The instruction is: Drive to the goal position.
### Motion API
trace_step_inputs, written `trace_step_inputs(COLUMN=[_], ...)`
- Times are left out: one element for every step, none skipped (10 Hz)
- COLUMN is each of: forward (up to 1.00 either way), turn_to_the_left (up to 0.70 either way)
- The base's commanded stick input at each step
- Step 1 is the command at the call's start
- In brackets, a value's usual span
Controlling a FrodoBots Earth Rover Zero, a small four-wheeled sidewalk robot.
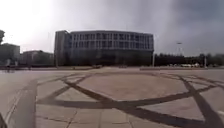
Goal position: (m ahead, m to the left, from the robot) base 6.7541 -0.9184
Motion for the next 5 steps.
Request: trace_step_inputs(forward=[1.00, 1.00, 1.00, 1.00, 1.00], turn_to_the_left=[0.00, 0.00, 0.00, 0.00, 0.00])
